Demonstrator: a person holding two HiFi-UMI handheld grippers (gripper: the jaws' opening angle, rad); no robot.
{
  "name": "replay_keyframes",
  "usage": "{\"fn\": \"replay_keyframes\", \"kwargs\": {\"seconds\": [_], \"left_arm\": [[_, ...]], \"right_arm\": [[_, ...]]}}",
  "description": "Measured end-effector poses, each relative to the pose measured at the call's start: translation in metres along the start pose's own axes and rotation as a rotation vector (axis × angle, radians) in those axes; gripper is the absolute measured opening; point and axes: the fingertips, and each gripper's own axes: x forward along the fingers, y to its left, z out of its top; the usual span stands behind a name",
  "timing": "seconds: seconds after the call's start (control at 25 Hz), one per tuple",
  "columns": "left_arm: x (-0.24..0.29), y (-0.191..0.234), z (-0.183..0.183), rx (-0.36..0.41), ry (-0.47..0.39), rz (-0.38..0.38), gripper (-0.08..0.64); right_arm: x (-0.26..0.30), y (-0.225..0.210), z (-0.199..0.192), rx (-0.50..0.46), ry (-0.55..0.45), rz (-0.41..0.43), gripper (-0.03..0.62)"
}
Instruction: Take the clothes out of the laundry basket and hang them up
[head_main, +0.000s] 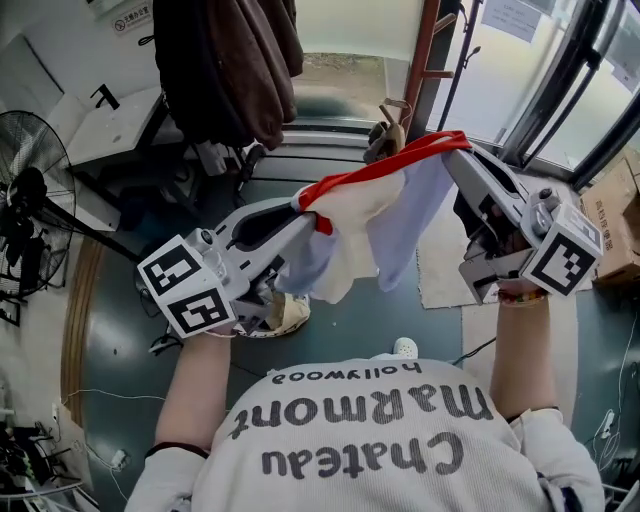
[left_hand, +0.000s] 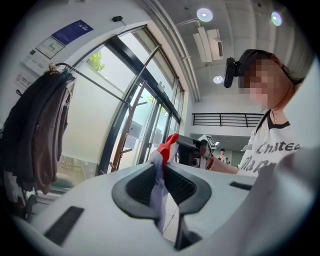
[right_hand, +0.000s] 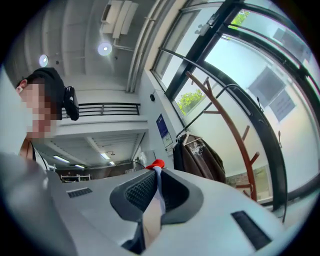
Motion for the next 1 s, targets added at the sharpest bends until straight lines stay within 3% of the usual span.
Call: {"fn": "replay_keyframes", "kwargs": {"seconds": [0.12, 0.28, 0.48, 0.8, 1.0], "left_arm": [[0.014, 0.002, -0.007, 0.003, 0.015, -0.03, 0.066], [0.075, -0.023, -0.009, 0.011, 0.049, -0.083, 0.074], [0.144, -0.047, -0.009, 0.009, 0.069, -0.142, 0.069], [0.241, -0.051, -0.015, -0.051, 0.001, -0.073, 0.034], [0.276, -0.055, -0.016, -0.007, -0.02, 0.007, 0.032]], "right_arm": [[-0.011, -0.008, 0.012, -0.07, -0.005, -0.087, 0.037], [-0.056, -0.044, 0.05, -0.143, -0.008, -0.161, 0.037], [-0.109, -0.088, 0.089, -0.153, -0.038, -0.213, 0.037], [-0.185, -0.138, 0.134, -0.19, -0.056, -0.191, 0.037], [-0.223, -0.171, 0.14, -0.217, -0.031, -0.193, 0.037]]}}
